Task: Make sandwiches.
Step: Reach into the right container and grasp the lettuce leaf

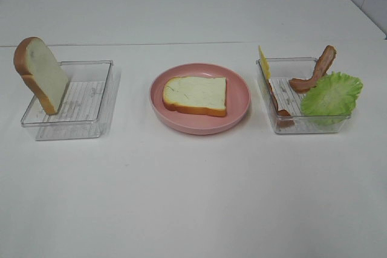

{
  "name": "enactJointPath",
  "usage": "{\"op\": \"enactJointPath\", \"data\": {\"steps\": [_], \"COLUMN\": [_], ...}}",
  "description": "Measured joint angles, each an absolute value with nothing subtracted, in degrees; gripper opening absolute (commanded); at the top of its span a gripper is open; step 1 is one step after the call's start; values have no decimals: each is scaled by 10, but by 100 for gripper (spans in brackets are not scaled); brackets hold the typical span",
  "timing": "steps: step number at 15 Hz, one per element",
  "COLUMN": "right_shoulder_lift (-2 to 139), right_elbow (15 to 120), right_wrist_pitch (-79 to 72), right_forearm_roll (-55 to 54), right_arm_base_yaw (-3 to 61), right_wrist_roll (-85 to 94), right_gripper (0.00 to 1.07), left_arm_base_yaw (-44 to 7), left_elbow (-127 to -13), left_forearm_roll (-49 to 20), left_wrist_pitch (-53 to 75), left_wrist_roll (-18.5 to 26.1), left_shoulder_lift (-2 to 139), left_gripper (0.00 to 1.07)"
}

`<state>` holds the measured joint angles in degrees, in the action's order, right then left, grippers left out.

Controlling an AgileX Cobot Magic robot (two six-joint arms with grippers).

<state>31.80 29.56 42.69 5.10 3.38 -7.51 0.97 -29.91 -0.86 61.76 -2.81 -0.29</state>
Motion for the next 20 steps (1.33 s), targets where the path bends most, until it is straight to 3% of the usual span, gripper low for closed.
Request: {"op": "enactJointPath", "data": {"steps": [7,16,20], "right_shoulder_lift": [689,963,1056], "right_elbow": [540,753,818], "right_wrist_pitch": [503,565,586], "right_forearm_roll": [47,-14,-147], "right_arm_base_yaw": [34,29,-53], "right_wrist_roll": [-71,26,112], "right_gripper": [99,99,99], "left_arm_base_yaw": [10,10,10], "left_elbow": [-299,-299,-299], "left_forearm_roll": [-9,-9,-9], "left_wrist_pitch": [618,618,618], "left_wrist_roll": [-28,-28,-28], "left_shoulder_lift": [-3,-3,-3], "left_gripper": [101,101,101]}}
